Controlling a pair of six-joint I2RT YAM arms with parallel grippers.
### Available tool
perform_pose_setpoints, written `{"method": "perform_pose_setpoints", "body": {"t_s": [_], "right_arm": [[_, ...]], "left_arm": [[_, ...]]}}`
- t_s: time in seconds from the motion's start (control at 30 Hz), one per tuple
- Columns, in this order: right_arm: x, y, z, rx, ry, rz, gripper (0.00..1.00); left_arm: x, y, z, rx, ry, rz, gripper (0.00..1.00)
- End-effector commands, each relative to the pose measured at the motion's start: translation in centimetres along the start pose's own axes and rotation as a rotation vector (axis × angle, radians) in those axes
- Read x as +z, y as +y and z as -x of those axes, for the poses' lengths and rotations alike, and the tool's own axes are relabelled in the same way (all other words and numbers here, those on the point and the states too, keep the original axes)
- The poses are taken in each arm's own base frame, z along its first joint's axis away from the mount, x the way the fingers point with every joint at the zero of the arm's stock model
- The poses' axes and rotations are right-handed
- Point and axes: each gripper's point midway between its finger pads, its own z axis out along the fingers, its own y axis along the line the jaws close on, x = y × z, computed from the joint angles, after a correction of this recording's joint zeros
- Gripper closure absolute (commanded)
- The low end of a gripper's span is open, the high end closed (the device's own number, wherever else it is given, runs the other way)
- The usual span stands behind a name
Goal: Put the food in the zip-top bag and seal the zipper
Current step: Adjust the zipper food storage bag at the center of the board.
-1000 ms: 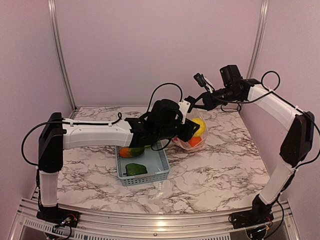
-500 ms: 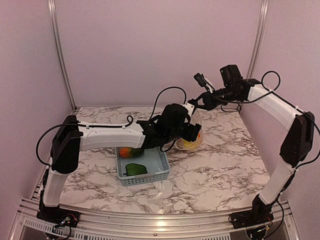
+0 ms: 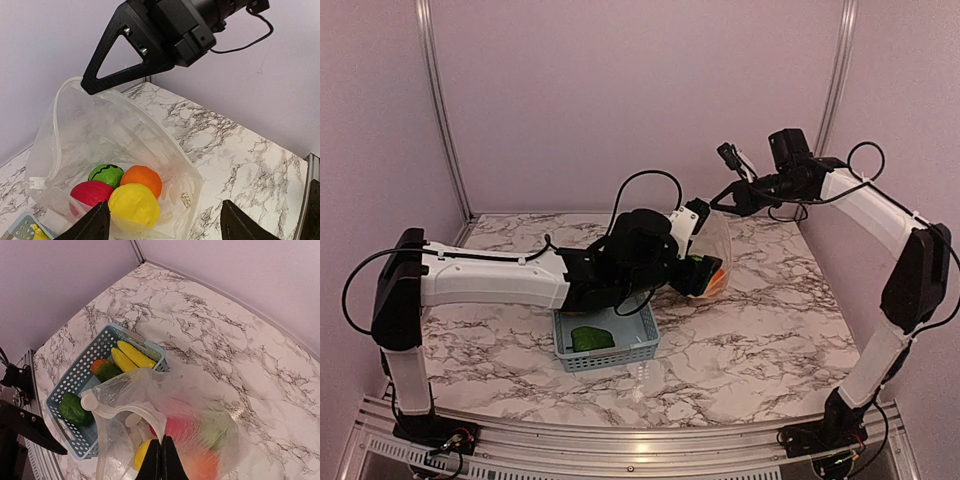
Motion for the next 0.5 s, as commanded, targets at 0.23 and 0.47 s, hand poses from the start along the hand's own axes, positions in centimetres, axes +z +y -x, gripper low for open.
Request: {"method": "perform_pose_setpoints", "body": {"t_s": [0.23,0.47], "right_arm": [[-7.1,-6.1,4.7,-0.057,-0.204,-0.264,1.00],[-4.0,-2.6,1.5,-0.065,-0.182,-0.093,1.00]], "left_arm": [[-4.4,2.8,-0.7,-0.013,0.044,0.120,0.22],[-5.1,7.5,-6.1,0.025,0.246,0.359,0.22]]}}
